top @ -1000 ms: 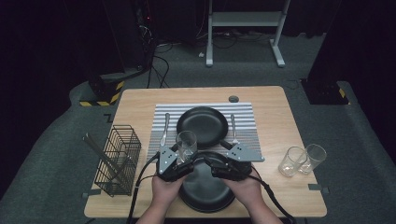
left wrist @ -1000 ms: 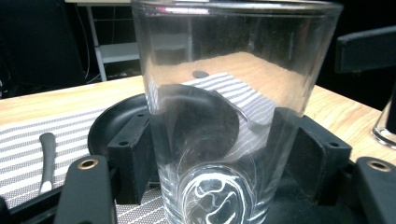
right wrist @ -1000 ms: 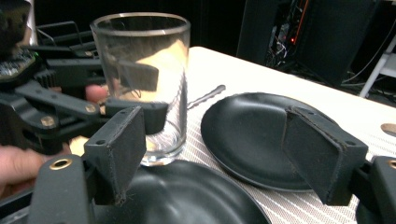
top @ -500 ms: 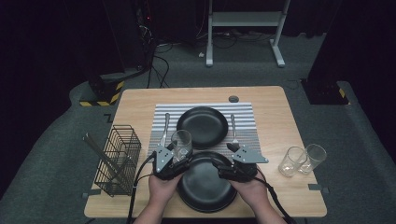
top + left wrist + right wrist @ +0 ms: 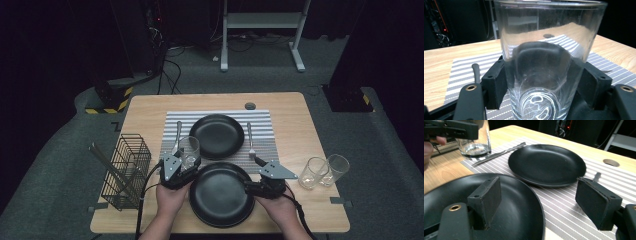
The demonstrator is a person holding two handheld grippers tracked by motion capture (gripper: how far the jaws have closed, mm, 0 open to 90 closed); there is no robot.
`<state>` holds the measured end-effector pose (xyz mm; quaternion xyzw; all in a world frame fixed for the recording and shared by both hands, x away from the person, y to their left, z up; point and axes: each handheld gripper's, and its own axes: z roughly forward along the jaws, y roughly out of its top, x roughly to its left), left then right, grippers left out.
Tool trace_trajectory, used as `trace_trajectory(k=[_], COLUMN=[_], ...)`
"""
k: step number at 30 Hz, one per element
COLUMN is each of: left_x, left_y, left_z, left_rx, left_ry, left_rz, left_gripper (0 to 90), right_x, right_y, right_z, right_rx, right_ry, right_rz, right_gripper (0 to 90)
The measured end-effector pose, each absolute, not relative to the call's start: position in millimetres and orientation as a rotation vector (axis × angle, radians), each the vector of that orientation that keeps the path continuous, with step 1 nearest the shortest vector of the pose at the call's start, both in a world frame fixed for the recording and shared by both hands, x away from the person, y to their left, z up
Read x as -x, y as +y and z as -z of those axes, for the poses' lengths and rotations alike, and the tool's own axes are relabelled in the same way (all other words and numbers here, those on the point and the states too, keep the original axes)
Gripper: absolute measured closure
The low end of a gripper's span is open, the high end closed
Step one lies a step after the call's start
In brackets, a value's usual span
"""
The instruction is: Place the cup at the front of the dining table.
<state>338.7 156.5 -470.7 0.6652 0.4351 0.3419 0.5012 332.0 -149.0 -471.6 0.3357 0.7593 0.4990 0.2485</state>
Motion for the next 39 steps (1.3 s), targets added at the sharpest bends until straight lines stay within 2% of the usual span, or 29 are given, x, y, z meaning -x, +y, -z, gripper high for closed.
trace_trajectory(k=[19, 39], left_x=[-354.1, -365.5], left_y=[161.1, 174.7], left_z=[482.1, 490.7], left_rx=[-1.602, -1.598], left_ry=[1.122, 1.199], left_rz=[-0.804, -0.805], left_gripper=[31.3, 31.3], right_x=[-329.3, -332.7], right_y=[-181.2, -180.1], right_z=[494.5, 503.5], right_rx=[-0.950, -0.988], right_ry=[2.066, 2.077], right_rz=[-1.291, -1.250], right_gripper=[20.7, 18.1])
